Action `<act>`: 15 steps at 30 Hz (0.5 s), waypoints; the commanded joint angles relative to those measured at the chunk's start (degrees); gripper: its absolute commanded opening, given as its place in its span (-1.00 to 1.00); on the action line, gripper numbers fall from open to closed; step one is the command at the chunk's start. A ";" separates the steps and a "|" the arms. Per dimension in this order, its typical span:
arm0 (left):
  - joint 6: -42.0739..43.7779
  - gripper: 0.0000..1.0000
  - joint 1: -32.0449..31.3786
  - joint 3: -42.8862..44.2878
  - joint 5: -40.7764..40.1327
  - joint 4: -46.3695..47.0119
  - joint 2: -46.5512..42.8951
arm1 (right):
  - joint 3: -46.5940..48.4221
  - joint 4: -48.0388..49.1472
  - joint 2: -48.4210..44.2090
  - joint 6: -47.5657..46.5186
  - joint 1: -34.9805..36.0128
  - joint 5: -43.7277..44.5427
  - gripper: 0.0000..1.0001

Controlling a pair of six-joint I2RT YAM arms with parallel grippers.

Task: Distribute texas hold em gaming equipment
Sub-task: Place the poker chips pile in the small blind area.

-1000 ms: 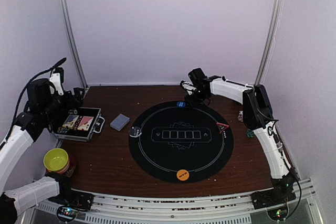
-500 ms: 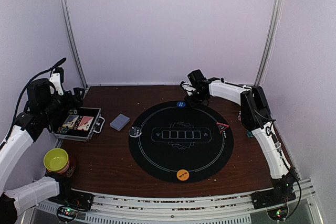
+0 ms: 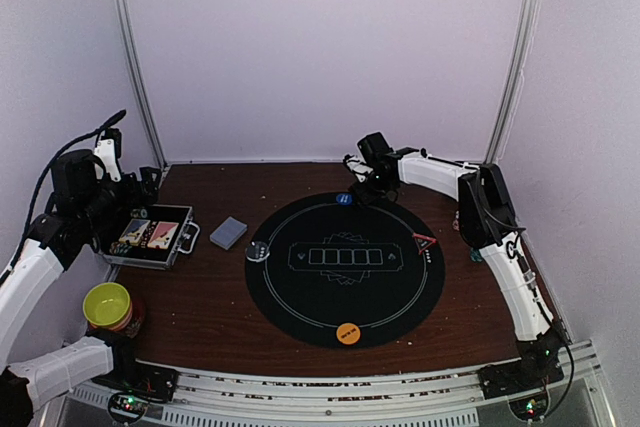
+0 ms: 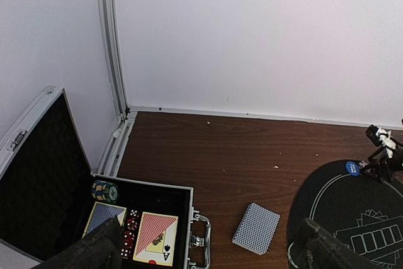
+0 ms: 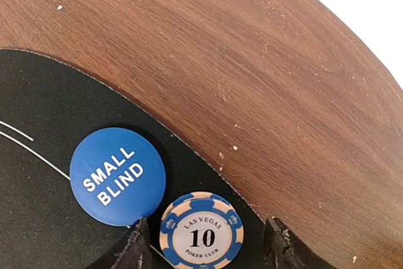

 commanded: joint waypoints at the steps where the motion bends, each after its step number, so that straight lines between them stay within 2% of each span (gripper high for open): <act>1: 0.11 0.96 0.71 0.99 0.31 1.06 -0.39 | 1.51 -1.94 -2.22 -0.55 0.56 -0.18 0.30; 8: 0.10 0.96 0.81 0.98 0.18 1.04 -0.48 | 1.90 -5.00 -8.45 -1.47 0.73 -1.86 0.48; 15: 0.10 0.96 0.81 0.91 0.05 1.04 -0.56 | -0.23 -11.61 -17.72 -2.06 0.29 4.03 0.66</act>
